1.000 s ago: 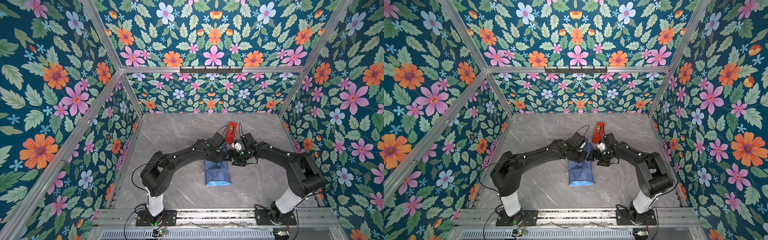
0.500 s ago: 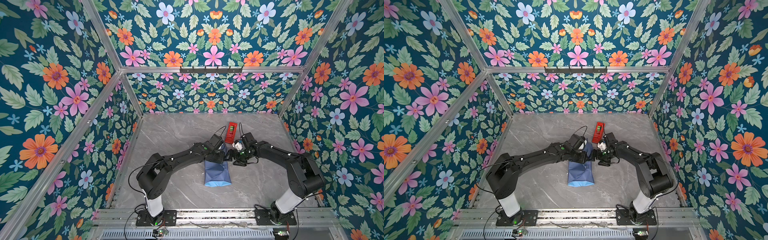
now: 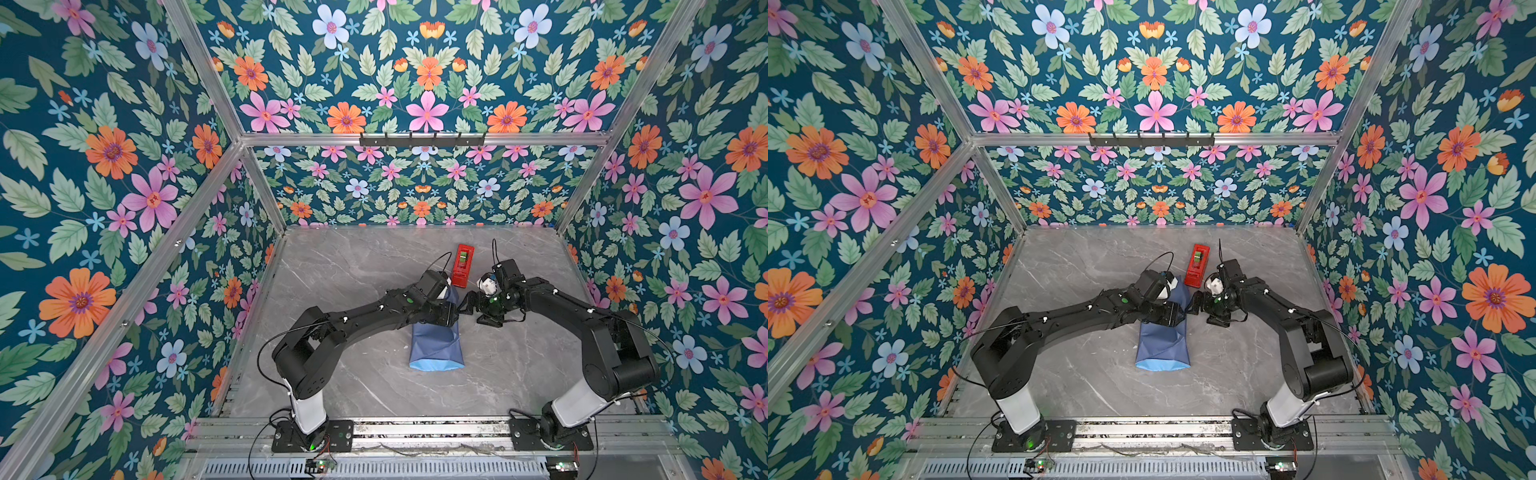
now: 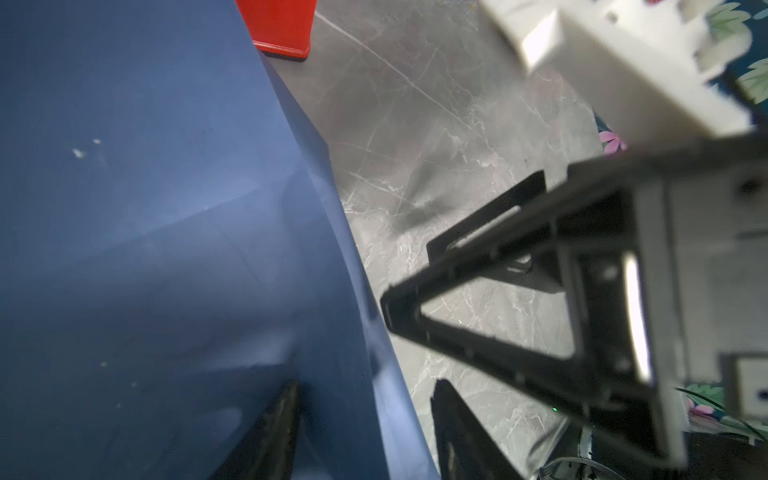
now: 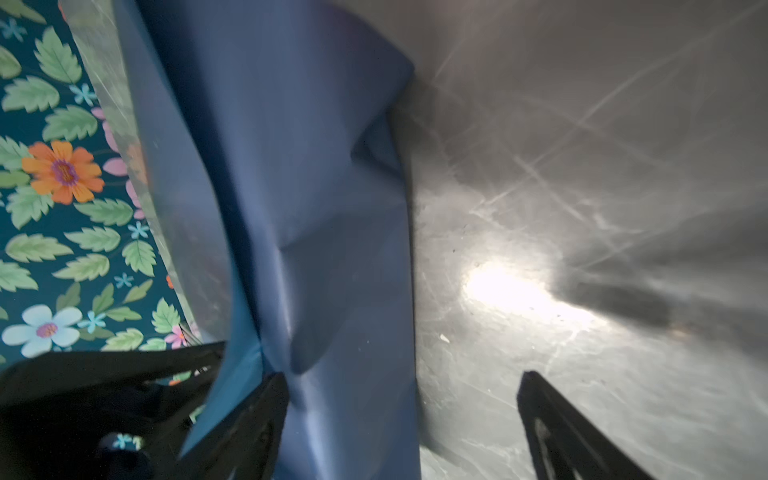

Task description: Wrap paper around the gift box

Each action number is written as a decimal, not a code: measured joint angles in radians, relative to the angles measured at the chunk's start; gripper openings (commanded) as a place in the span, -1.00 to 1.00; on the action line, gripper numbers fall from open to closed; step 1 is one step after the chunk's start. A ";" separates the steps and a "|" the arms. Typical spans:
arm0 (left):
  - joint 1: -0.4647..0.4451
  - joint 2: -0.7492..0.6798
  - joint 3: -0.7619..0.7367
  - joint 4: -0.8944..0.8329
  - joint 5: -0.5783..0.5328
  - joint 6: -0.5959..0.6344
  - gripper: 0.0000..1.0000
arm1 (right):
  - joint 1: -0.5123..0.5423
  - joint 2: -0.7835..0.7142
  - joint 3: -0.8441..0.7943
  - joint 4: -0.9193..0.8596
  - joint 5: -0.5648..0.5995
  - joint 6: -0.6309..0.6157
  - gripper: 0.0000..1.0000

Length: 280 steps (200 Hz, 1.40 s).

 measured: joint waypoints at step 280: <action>-0.001 -0.071 0.007 -0.081 -0.023 0.003 0.52 | 0.043 0.065 -0.087 0.201 -0.108 0.064 0.59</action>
